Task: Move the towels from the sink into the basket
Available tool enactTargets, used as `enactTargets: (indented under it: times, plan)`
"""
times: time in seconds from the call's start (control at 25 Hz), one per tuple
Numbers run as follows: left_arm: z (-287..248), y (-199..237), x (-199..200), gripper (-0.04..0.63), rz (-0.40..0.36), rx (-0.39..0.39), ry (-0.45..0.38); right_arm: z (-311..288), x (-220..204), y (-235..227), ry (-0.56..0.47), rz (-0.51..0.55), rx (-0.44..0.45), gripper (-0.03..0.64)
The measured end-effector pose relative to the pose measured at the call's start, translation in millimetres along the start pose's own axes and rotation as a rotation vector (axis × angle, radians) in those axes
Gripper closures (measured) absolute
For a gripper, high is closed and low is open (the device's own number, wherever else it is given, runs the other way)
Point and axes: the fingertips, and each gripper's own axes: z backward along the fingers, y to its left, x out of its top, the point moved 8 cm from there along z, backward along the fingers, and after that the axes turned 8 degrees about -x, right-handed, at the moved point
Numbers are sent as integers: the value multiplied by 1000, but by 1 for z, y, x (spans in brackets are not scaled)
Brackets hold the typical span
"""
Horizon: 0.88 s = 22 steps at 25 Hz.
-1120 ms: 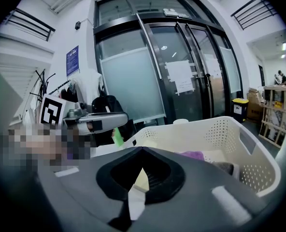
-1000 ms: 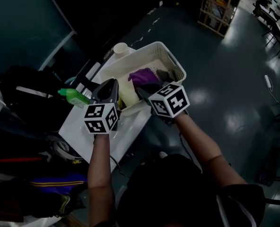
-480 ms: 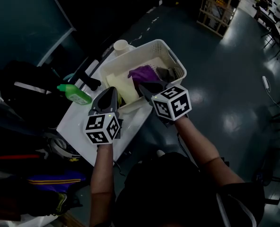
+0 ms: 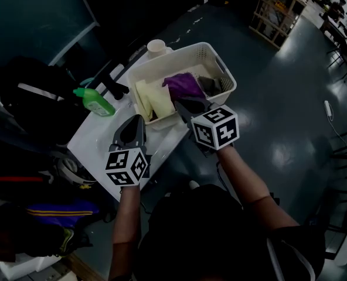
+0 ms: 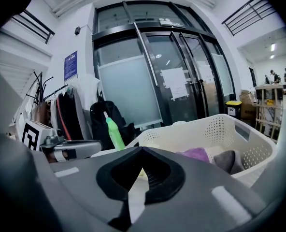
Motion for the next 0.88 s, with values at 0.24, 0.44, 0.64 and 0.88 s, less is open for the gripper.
enactTargets:
  times: [0.24,0.44,0.64,0.88]
  plan:
    - [23,1,-15,586,35,32,0,4,-7,19,-5,23,22,618]
    - [43,0,-22,586,61,73,-5,11,-11,35,-8,42,55,618]
    - [64,1,-30,586,78,113,-3,13,-21,52,1,62,81,620]
    - [93,1,-40,586,98,163,-4,16,-26,75,6,77,127,619]
